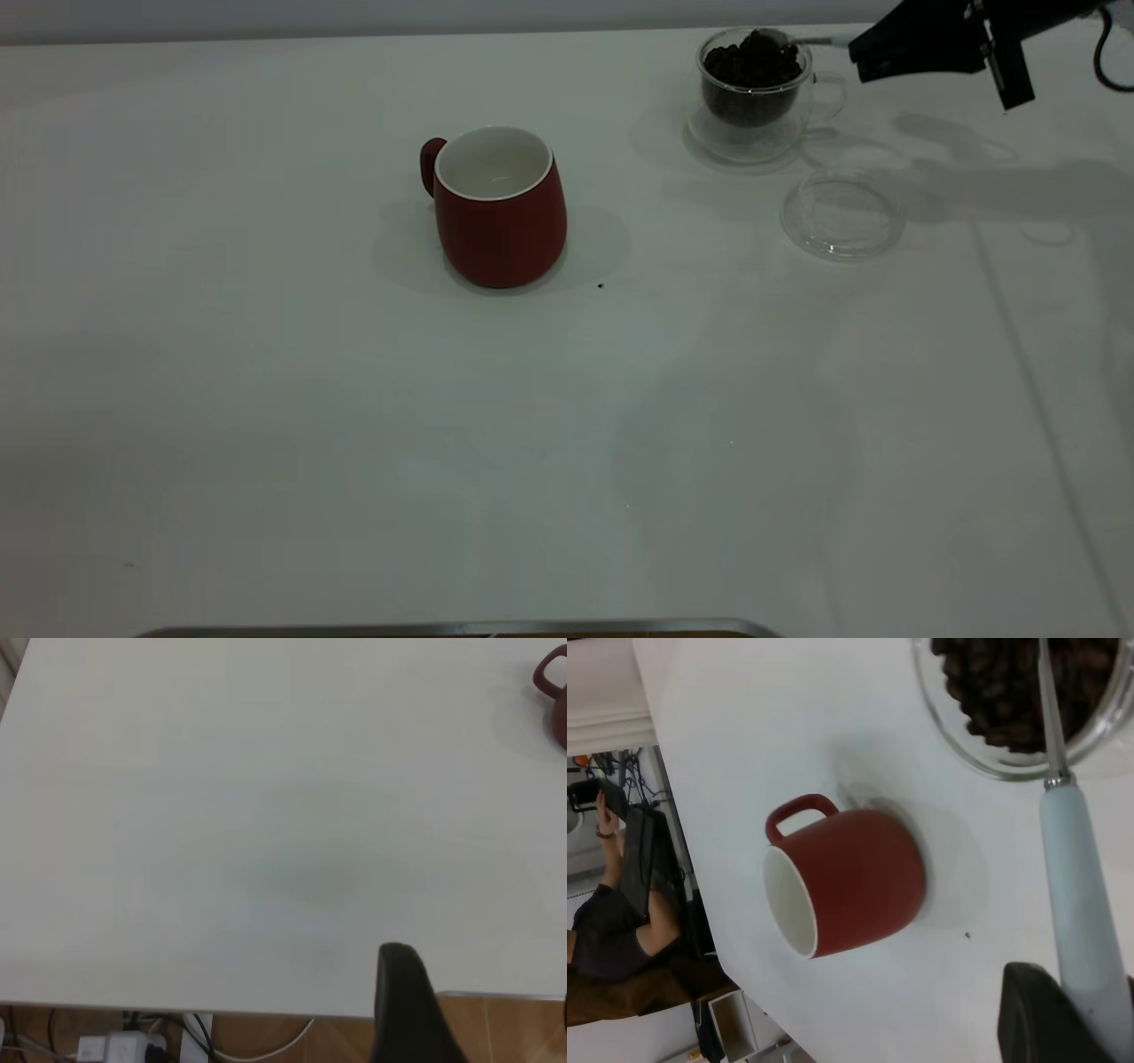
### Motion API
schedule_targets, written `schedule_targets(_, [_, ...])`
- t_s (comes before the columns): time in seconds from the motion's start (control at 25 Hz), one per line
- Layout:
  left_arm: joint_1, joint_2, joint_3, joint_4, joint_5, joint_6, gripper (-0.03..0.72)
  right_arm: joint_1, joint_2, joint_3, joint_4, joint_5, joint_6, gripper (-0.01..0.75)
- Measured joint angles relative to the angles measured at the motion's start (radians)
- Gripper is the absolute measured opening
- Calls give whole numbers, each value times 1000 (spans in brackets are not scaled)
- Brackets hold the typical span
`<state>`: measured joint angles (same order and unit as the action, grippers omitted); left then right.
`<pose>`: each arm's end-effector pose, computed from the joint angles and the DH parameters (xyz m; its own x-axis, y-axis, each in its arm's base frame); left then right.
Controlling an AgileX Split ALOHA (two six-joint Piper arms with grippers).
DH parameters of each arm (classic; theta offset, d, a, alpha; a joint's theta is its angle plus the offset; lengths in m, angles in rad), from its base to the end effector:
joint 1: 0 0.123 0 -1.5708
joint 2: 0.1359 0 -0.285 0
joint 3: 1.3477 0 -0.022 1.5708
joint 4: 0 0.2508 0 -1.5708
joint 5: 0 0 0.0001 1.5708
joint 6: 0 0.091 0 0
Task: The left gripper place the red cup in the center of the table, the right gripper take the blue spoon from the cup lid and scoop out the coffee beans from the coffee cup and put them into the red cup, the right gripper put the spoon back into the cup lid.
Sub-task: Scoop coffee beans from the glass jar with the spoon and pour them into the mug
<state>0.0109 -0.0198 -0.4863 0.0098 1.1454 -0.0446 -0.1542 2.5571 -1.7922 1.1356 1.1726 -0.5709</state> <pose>-0.0100 0.0007 0.2667 -0.5233 -0.0463 -0.8509 -0.0397 0.9988 -0.0298 0.4773 0.0028 0.0569 -0.9754 0.2205 -0.0026 0.1182 0.5329 0.8379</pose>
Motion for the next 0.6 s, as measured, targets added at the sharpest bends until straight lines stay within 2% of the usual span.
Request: schedule_targets(0.6, [0,0,0,0,0,2,482,0,-45,42,5,-1,1,95])
